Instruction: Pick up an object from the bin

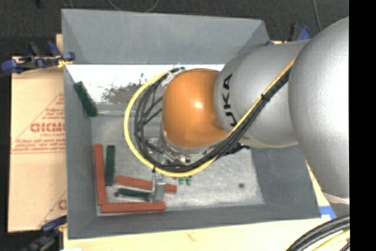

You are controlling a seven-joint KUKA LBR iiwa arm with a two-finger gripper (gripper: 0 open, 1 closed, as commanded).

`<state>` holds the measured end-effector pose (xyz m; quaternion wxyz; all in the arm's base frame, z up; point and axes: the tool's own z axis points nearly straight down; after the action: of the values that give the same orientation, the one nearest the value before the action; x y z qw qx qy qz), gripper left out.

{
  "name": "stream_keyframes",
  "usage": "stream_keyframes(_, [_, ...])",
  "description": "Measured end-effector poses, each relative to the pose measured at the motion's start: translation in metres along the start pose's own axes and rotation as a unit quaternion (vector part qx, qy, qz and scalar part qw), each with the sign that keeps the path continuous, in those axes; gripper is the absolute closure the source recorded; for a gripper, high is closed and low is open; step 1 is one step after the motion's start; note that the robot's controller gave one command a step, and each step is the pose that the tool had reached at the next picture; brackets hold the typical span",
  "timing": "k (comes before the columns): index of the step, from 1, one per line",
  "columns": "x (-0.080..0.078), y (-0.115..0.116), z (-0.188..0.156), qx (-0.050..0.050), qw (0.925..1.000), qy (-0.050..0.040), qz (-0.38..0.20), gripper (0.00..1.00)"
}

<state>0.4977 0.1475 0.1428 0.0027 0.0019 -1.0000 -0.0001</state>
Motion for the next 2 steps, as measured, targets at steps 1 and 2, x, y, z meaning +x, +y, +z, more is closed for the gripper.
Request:
stream_keyframes(1, [0.019, 0.028, 0.073, -0.002, 0.9998, -0.0098, 0.016, 0.00])
stream_keyframes(2, [0.002, -0.013, 0.042, -0.001, 0.9954, -0.0052, 0.096, 0.00])
